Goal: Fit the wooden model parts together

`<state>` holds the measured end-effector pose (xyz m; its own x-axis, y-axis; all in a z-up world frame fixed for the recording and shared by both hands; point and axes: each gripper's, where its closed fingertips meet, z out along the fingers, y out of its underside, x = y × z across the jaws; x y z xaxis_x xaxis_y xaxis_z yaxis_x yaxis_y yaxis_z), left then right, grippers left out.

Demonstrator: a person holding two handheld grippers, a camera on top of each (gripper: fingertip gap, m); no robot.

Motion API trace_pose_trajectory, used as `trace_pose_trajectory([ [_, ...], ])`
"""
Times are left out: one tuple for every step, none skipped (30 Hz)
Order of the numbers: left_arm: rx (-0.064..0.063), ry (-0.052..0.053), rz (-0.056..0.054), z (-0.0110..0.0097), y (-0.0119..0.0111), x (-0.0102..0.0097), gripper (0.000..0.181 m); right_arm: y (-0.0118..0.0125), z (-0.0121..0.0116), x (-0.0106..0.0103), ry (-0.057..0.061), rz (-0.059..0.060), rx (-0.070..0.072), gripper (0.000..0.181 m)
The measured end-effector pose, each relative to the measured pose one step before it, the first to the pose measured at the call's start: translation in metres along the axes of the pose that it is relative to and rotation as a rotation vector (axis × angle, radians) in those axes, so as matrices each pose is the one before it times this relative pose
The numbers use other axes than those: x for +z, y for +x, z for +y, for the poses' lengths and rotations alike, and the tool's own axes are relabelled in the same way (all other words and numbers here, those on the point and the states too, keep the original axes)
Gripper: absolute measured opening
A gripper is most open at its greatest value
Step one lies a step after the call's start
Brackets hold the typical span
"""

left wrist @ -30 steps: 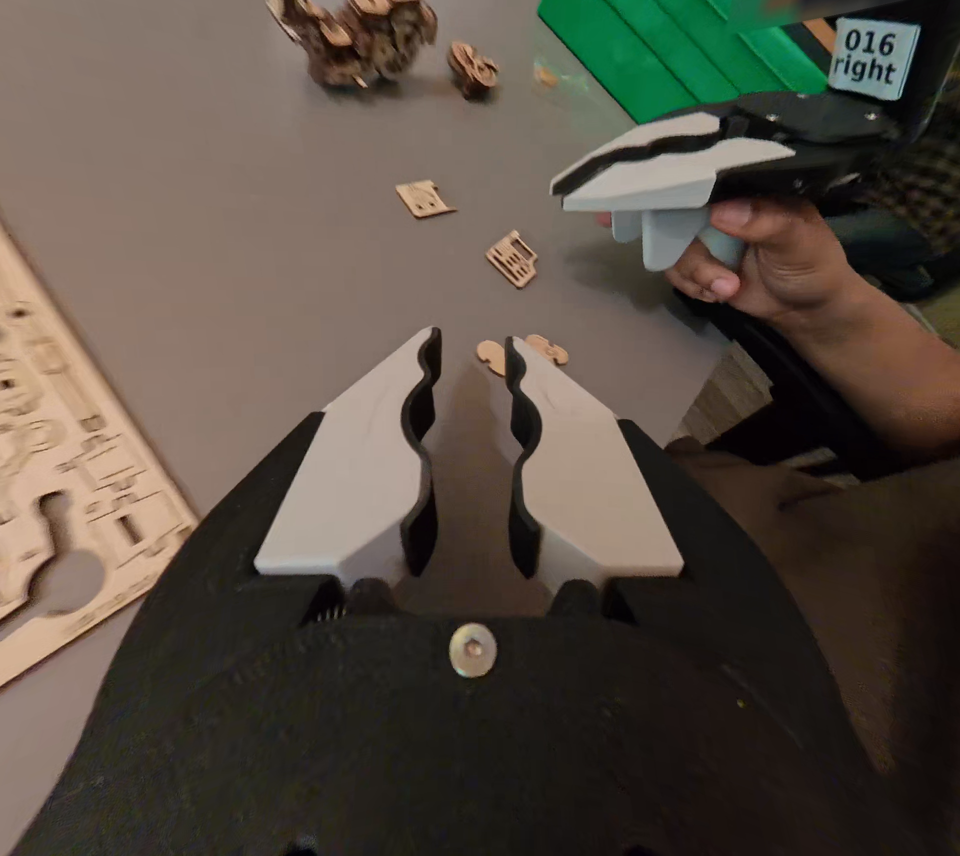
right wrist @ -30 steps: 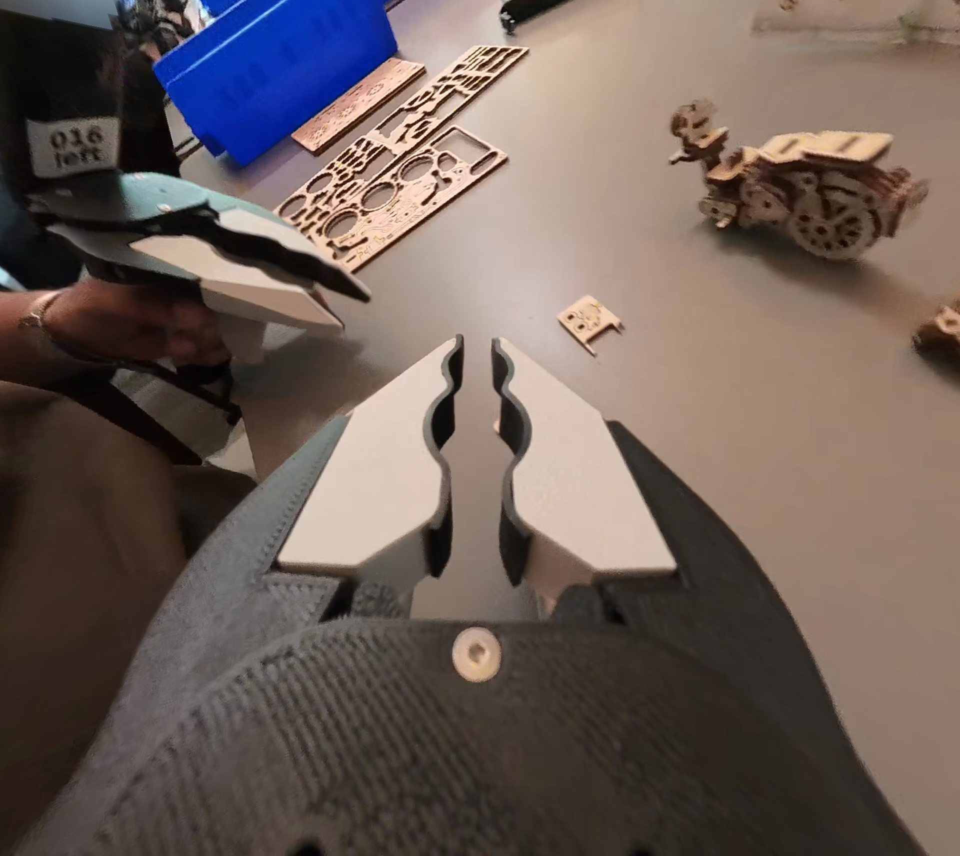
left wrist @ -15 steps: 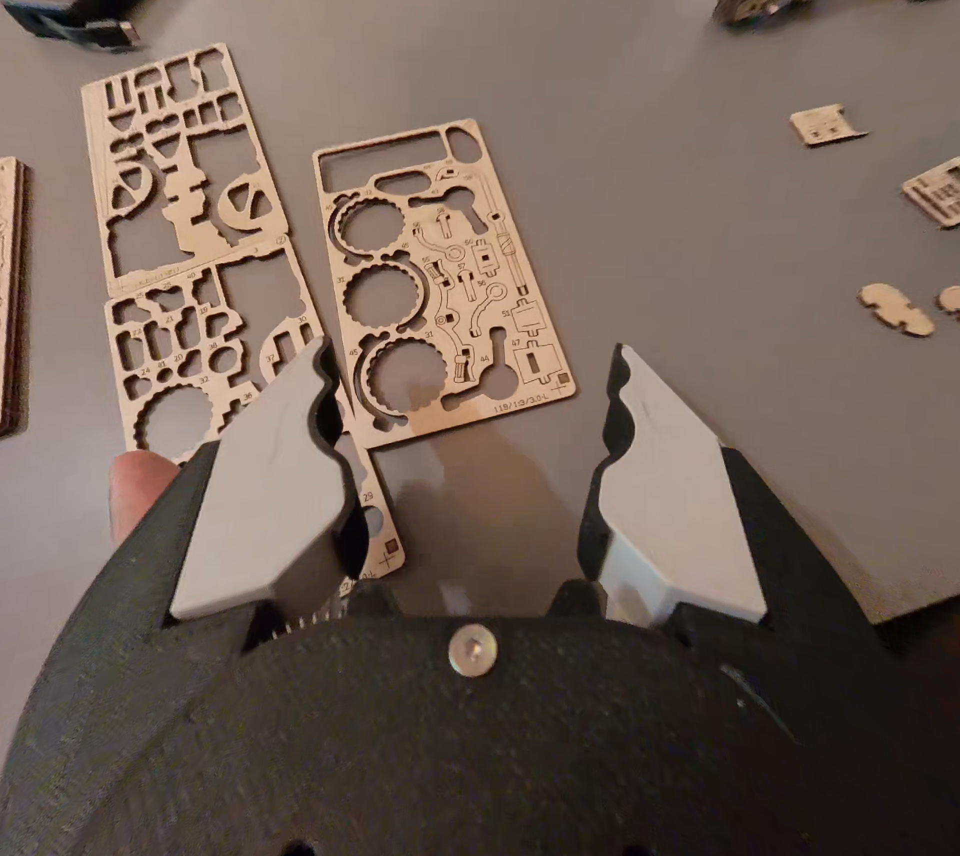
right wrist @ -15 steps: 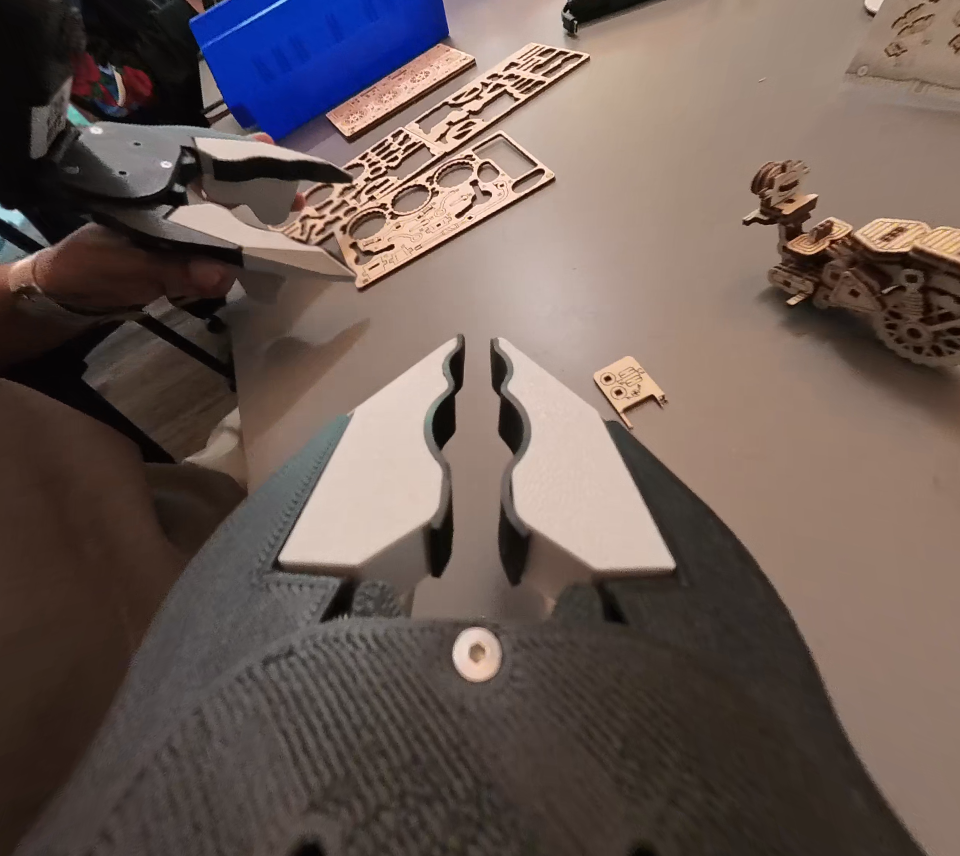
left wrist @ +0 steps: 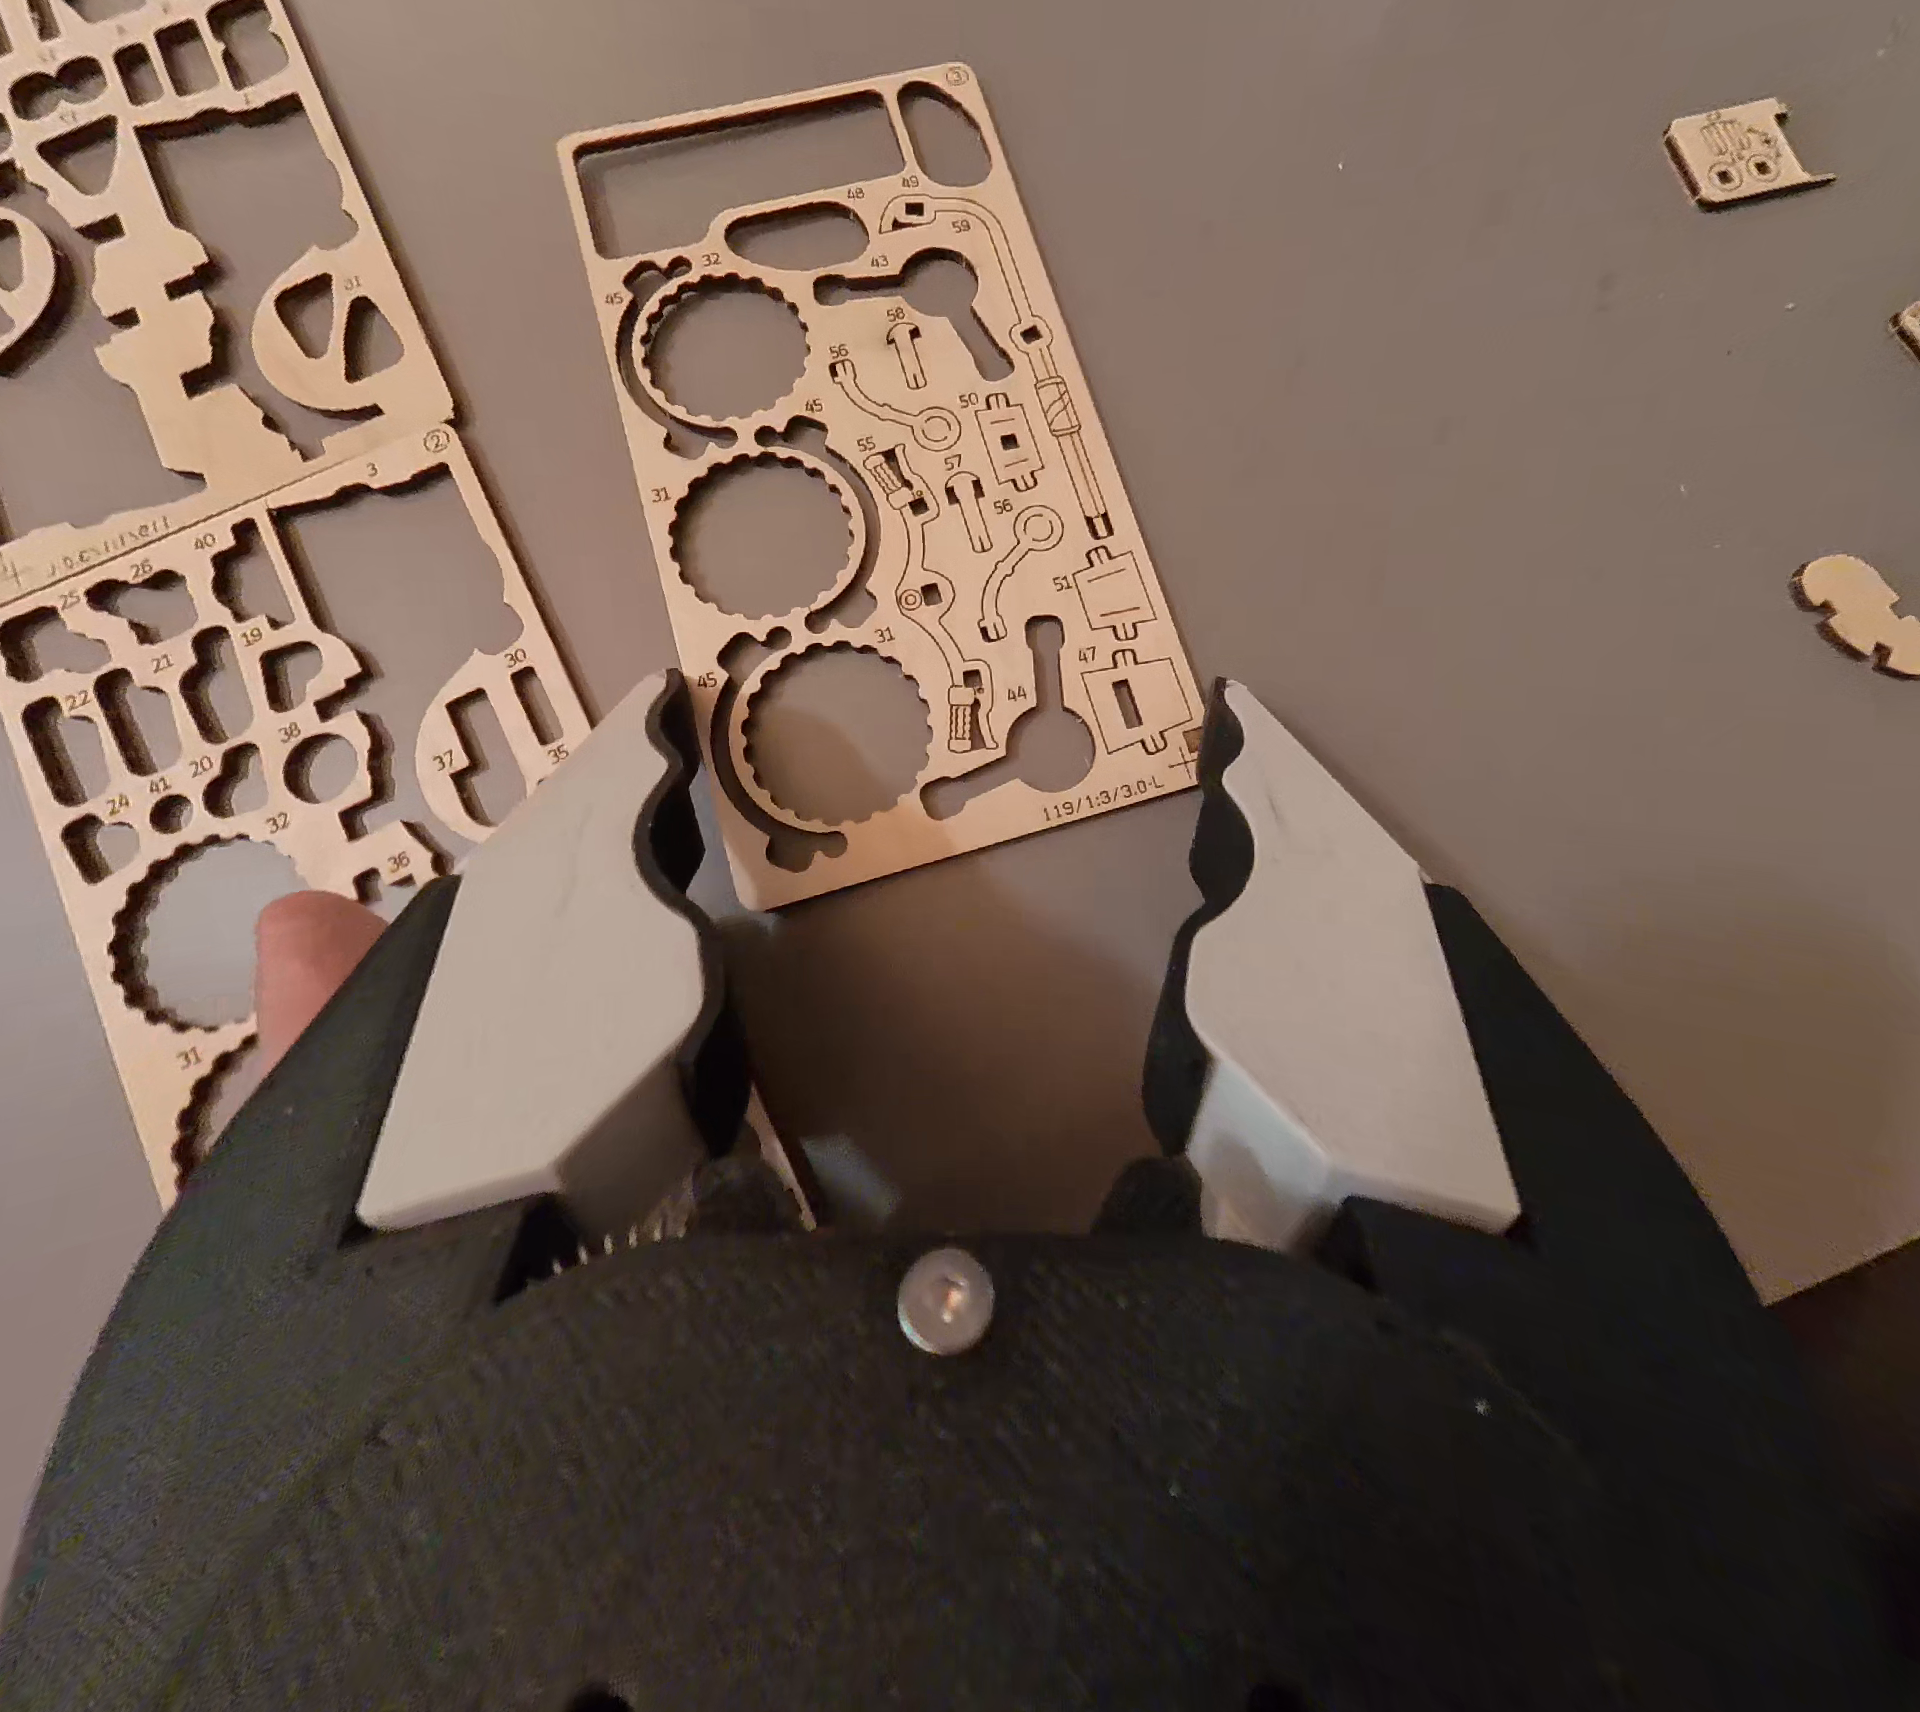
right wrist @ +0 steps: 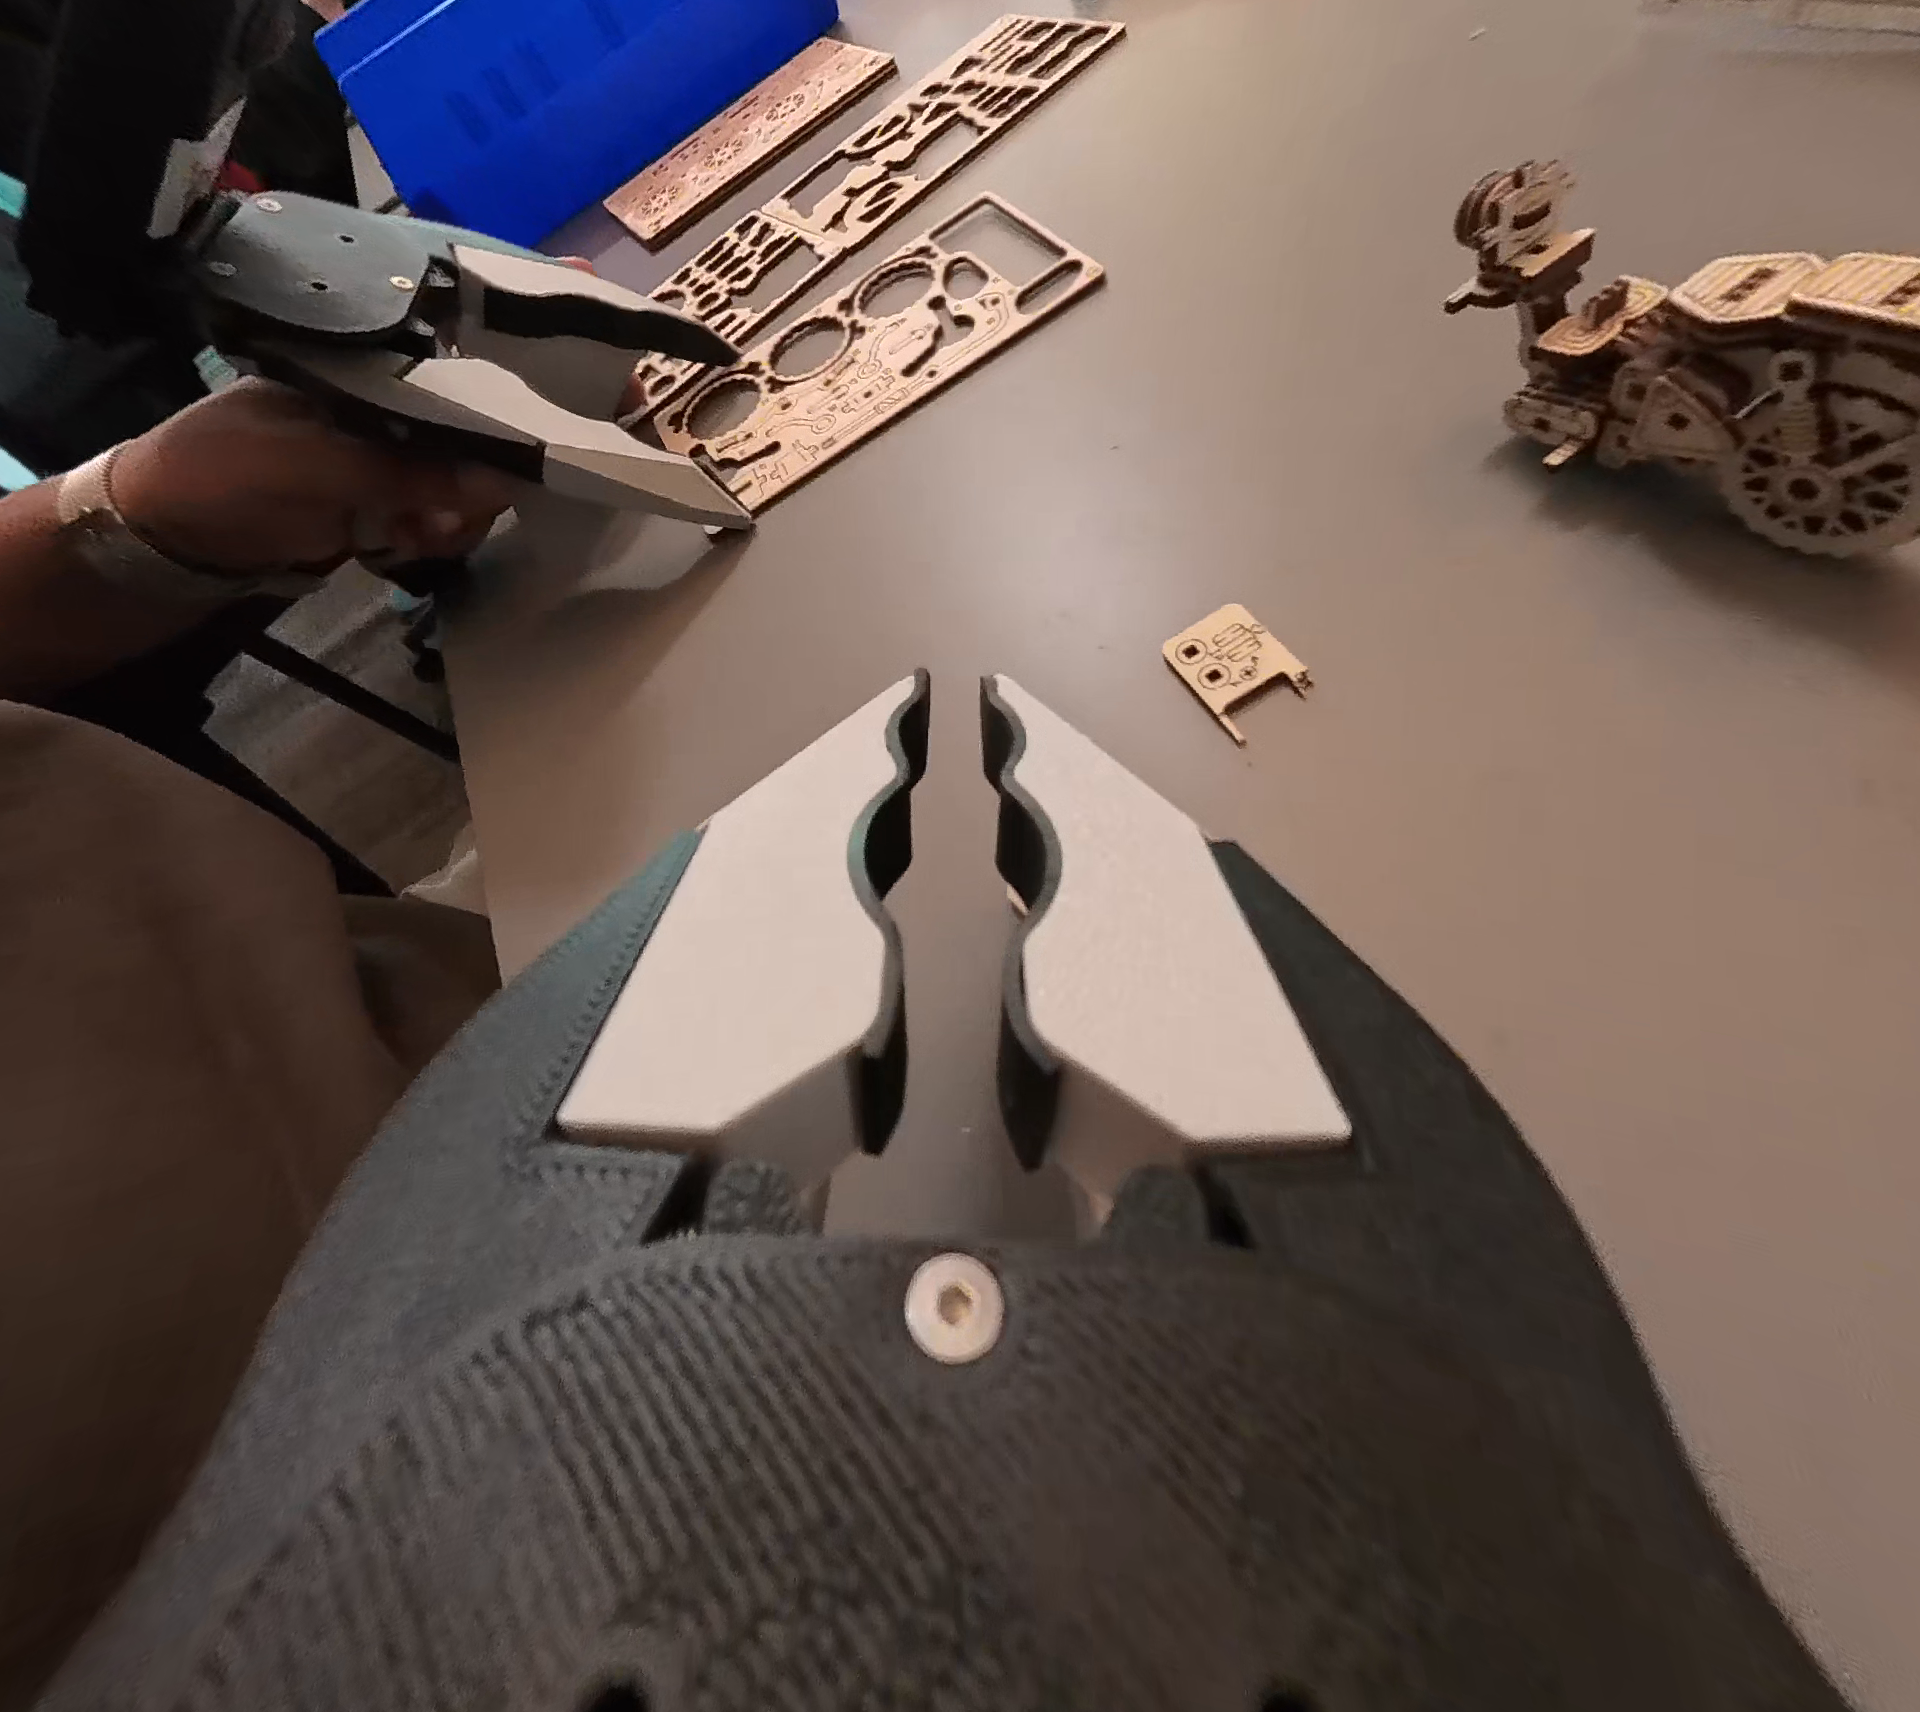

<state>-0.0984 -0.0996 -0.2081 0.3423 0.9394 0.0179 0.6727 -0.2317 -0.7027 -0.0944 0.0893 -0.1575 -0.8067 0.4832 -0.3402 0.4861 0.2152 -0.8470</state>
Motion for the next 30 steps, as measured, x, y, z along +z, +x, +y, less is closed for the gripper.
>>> trace_pose_trajectory([
  [0.0072,0.0019,0.0015,-0.00093,0.00060,0.00053,0.096,0.00040,0.00013,-0.00132,0.0032,0.0035,0.0030,0.008],
  [0.0056,0.0041,-0.0005,-0.00128,0.00063,0.00030,0.096,0.00050,0.00026,-0.00110,0.0016,0.0041,0.0002,0.008],
  [0.0091,0.0047,-0.0006,-0.00120,0.00090,0.00018,0.095,0.00002,0.00016,-0.00087,0.0011,0.0033,-0.0013,0.008],
  [0.0111,0.0041,-0.0005,-0.00107,0.00133,0.00008,0.095,-0.00028,0.00025,-0.00062,0.0009,0.0022,-0.0019,0.008],
  [0.0114,0.0058,0.0009,-0.00135,0.00188,-0.00007,0.095,-0.00062,0.00027,-0.00058,0.0002,0.0011,-0.0023,0.008],
  [0.0119,0.0068,0.0015,-0.00156,0.00235,-0.00039,0.095,-0.00062,0.00032,-0.00037,-0.0002,0.0007,-0.0028,0.008],
  [0.0143,0.0076,0.0001,-0.00168,0.00237,-0.00052,0.095,-0.00071,0.00035,-0.00016,-0.0009,0.0009,-0.0033,0.008],
  [0.0176,0.0087,-0.0035,-0.00182,0.00210,-0.00084,0.095,-0.00055,0.00030,-0.00004,-0.0014,0.0010,-0.0037,0.008],
  [0.0173,0.0074,-0.0059,-0.00155,0.00172,-0.00097,0.095,-0.00042,0.00032,0.00004,-0.0013,0.0010,-0.0040,0.008],
  [0.0140,0.0067,-0.0049,-0.00141,0.00155,-0.00096,0.095,-0.00036,0.00024,0.00018,-0.0016,0.0007,-0.0038,0.008],
  [0.0095,0.0067,-0.0010,-0.00126,0.00163,-0.00110,0.095,-0.00045,0.00021,0.00027,-0.0019,0.0002,-0.0031,0.008],
  [0.0035,0.0046,0.0029,-0.00087,0.00166,-0.00097,0.095,-0.00032,0.00021,0.00023,-0.0017,-0.0004,-0.0021,0.008],
  [-0.0015,0.0048,0.0048,-0.00093,0.00134,-0.00081,0.095,-0.00031,0.00032,0.00043,-0.0017,-0.0006,-0.0012,0.008],
  [-0.0032,0.0060,0.0044,-0.00105,0.00089,-0.00072,0.095,-0.00006,0.00032,0.00017,-0.0025,0.0013,-0.0024,0.008],
  [-0.0044,0.0055,0.0045,-0.00114,0.00040,-0.00081,0.095,0.00048,0.00022,0.00012,-0.0029,0.0096,-0.0104,0.008],
  [-0.0080,0.0048,0.0059,-0.00117,0.00053,-0.00070,0.096,0.00132,-0.00018,0.00011,-0.0019,0.0262,-0.0309,0.008],
  [-0.0107,0.0038,0.0099,-0.00103,0.00107,-0.00078,0.096,0.00139,-0.00048,0.00061,-0.0035,0.0389,-0.0554,0.008],
  [-0.0118,0.0027,0.0126,-0.00099,0.00142,-0.00059,0.096,0.00045,-0.00020,0.00176,-0.0083,0.0434,-0.0668,0.009],
  [-0.0125,0.0021,0.0123,-0.00062,0.00146,-0.00039,0.096,0.00031,-0.00058,0.00255,-0.0084,0.0479,-0.0639,0.009],
  [-0.0138,0.0009,0.0118,-0.00045,0.00127,-0.00018,0.096,0.00005,-0.00155,0.00302,-0.0040,0.0498,-0.0545,0.010],
  [-0.0148,-0.0012,0.0133,-0.00005,0.00139,-0.00005,0.096,-0.00152,-0.00230,0.00320,-0.0018,0.0415,-0.0467,0.010],
  [-0.0163,-0.0017,0.0132,-0.00012,0.00113,-0.00014,0.096,-0.00317,-0.00236,0.00301,-0.0041,0.0294,-0.0450,0.012],
  [-0.0156,0.0007,0.0105,-0.00033,0.00065,-0.00032,0.095,-0.00337,-0.00227,0.00269,-0.0060,0.0277,-0.0435,0.014],
  [-0.0154,0.0037,0.0013,-0.00069,-0.00073,-0.00069,0.085,-0.00418,-0.00263,0.00279,-0.0033,0.0216,-0.0441,0.014],
  [-0.0154,0.0215,-0.0043,-0.00324,-0.00173,-0.00168,0.065,-0.00502,-0.00307,0.00261,0.0005,0.0132,-0.0460,0.016],
  [-0.0119,0.0123,0.0088,-0.00245,0.00020,-0.00143,0.065,-0.00485,-0.00341,0.00261,0.0027,0.0102,-0.0464,0.018],
  [-0.0073,-0.0031,0.0105,-0.00053,0.00084,-0.00084,0.066,-0.00399,-0.00362,0.00255,0.0045,0.0089,-0.0416,0.020],
  [-0.0025,-0.0078,0.0078,0.00060,0.00059,-0.00022,0.067,-0.00325,-0.00306,0.00240,0.0032,0.0046,-0.0312,0.021],
  [0.0014,-0.0066,0.0012,0.00135,-0.00003,0.00044,0.067,-0.00232,-0.00169,0.00227,-0.0010,0.0011,-0.0176,0.021],
  [0.0064,-0.0071,-0.0021,0.00200,-0.00045,0.00103,0.067,-0.00128,-0.00066,0.00155,-0.0007,-0.0031,-0.0009,0.021],
])
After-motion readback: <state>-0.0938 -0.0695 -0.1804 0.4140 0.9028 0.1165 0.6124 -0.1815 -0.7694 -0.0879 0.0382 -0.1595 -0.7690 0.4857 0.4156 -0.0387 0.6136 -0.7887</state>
